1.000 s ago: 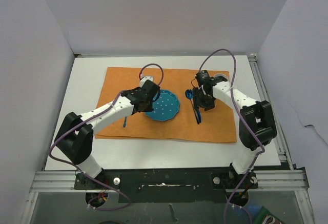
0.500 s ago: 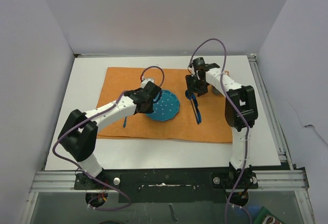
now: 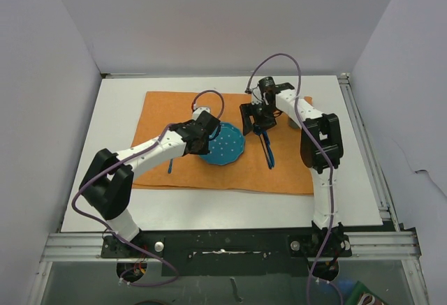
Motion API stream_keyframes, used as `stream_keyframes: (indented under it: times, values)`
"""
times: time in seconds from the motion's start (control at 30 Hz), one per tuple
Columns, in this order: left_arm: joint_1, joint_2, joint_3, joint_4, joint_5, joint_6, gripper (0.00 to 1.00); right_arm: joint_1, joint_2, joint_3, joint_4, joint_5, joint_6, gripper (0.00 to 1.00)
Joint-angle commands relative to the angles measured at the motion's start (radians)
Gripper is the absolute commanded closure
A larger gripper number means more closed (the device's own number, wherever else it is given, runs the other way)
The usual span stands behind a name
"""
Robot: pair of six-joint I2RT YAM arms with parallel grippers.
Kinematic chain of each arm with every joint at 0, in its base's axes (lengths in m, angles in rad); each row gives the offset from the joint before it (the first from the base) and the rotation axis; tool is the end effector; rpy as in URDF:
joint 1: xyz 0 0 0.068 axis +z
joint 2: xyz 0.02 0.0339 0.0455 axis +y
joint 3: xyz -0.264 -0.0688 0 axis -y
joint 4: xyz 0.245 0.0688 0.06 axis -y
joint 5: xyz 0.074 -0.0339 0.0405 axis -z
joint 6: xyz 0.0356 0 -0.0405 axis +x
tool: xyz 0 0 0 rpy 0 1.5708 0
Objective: Set the dinner table for one person
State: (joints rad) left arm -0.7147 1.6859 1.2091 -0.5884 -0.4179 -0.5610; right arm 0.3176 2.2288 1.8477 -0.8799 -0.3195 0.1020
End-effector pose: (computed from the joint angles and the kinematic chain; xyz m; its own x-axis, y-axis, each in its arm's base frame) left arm 0.2717 -0.2166 0.2234 -0.7992 0.0497 -0.5990 0.0299 0.9986 0.0430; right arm 0.4373 0.1555 0.1843 -0.9395 -0.2071 -0.2728 -0.2933 0.8978 0.3286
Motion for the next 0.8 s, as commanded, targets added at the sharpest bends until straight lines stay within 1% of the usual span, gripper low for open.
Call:
stream_keyframes:
  times: [0.0,0.27,0.4,0.77]
  values:
    - [-0.008,-0.013,0.046,0.008,-0.004,0.002,0.8,-0.005,0.043,0.054,-0.029,-0.002,-0.01,0.25]
    - [-0.009,-0.02,0.04,0.004,-0.013,0.001,0.8,-0.027,0.072,0.074,-0.023,0.051,0.034,0.32]
    - [-0.009,-0.016,0.038,0.004,-0.012,0.001,0.8,-0.033,0.052,0.057,-0.03,0.118,0.049,0.32]
    - [-0.014,-0.013,0.031,0.01,-0.002,0.0,0.8,-0.05,-0.028,-0.009,-0.011,0.135,0.06,0.32]
